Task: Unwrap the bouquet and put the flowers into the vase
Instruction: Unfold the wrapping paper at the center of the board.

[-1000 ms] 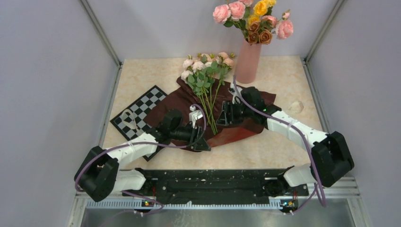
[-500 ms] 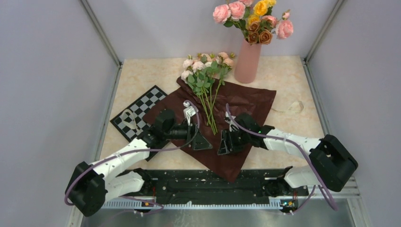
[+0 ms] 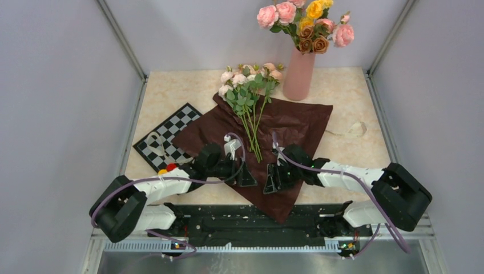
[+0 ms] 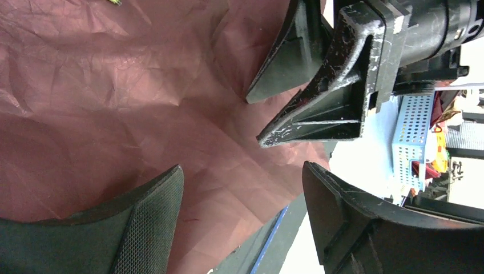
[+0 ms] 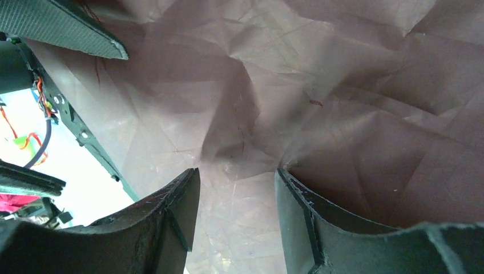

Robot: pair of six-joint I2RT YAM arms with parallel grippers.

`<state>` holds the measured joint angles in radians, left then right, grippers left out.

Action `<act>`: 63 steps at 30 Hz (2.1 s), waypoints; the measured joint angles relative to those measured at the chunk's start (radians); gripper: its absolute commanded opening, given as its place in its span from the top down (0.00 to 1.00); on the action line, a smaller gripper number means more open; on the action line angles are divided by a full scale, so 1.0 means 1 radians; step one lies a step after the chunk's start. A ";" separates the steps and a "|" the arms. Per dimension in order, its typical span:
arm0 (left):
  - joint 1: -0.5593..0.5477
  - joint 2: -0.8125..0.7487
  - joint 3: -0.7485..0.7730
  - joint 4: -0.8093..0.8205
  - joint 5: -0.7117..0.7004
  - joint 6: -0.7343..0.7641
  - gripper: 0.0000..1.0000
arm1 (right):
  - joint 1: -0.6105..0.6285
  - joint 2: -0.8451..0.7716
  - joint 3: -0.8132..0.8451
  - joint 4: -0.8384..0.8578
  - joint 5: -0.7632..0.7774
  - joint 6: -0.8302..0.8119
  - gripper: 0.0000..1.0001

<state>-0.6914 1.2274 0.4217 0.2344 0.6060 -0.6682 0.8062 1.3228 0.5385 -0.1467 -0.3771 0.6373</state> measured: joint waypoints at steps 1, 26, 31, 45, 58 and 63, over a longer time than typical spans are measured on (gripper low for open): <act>-0.006 0.009 0.000 0.005 -0.007 -0.001 0.20 | 0.001 0.000 -0.005 0.003 0.003 0.002 0.48; -0.043 -0.100 -0.153 -0.022 -0.175 -0.065 0.19 | -0.007 -0.117 -0.056 -0.106 0.180 0.082 0.45; -0.043 -0.133 -0.153 -0.060 -0.211 -0.067 0.18 | -0.098 -0.133 -0.047 -0.156 0.208 0.072 0.43; -0.037 -0.169 0.067 -0.205 -0.336 -0.041 0.10 | -0.286 -0.180 0.113 -0.285 0.253 -0.071 0.37; 0.034 -0.019 0.060 -0.174 -0.409 -0.041 0.10 | -0.455 0.058 0.177 -0.175 0.209 -0.172 0.38; 0.037 -0.060 -0.003 -0.177 -0.435 -0.057 0.09 | -0.542 0.066 0.175 -0.169 0.199 -0.188 0.37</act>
<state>-0.6548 1.1671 0.4183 0.0574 0.1711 -0.7250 0.2638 1.3884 0.7132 -0.3161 -0.1783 0.4496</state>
